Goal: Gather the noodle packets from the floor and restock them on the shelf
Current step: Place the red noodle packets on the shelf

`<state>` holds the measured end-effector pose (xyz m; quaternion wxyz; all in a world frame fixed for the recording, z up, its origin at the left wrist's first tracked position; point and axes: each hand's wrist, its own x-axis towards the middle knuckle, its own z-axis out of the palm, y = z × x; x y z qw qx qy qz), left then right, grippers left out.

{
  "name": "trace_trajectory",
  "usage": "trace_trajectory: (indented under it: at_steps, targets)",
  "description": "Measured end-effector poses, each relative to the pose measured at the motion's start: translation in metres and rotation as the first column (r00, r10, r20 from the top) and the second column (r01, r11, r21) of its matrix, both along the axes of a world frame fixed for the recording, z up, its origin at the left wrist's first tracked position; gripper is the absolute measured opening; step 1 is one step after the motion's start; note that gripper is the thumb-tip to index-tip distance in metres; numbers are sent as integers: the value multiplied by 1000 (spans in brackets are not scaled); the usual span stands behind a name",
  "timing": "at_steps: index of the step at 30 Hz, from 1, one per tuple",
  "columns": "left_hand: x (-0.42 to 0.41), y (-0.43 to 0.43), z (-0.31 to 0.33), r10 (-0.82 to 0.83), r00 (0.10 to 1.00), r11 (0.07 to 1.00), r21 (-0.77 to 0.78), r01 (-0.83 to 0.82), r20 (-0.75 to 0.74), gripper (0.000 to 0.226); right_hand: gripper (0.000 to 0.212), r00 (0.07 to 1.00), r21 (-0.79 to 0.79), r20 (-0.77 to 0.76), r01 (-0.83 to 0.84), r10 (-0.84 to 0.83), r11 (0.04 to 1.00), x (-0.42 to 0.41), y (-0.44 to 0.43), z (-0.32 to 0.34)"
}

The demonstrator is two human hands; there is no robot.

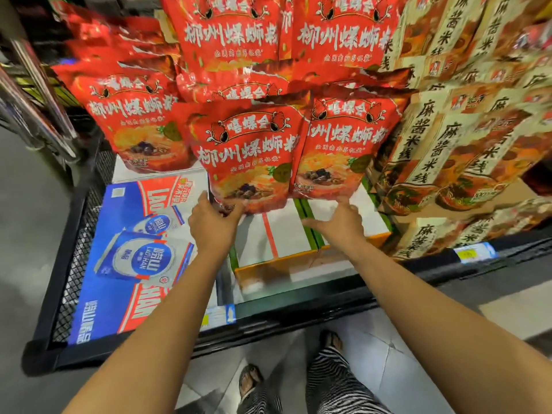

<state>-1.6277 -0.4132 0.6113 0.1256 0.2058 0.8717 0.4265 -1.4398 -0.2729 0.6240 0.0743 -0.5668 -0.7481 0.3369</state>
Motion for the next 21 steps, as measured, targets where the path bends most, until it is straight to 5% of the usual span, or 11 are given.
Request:
trace_trajectory:
  at_steps: [6,11,15,21]
  targets:
    - [29,-32,-5,-25,995,977,-213,5,-92,95,102,949,68,190,-268,251,961,0,-45,-5]
    - [53,-86,-2,84,978,938,-315,-143,-193,98,93,876,115,172,-472,450,874,-4,-74,-2]
    - [89,-139,-8,198,934,899,-324,-294,-298,99,84,761,175,156,-649,630,740,6,-112,-6]
    - [184,-223,-32,415,880,754,-454,-475,-230,92,77,501,197,196,-862,843,467,38,-182,-36]
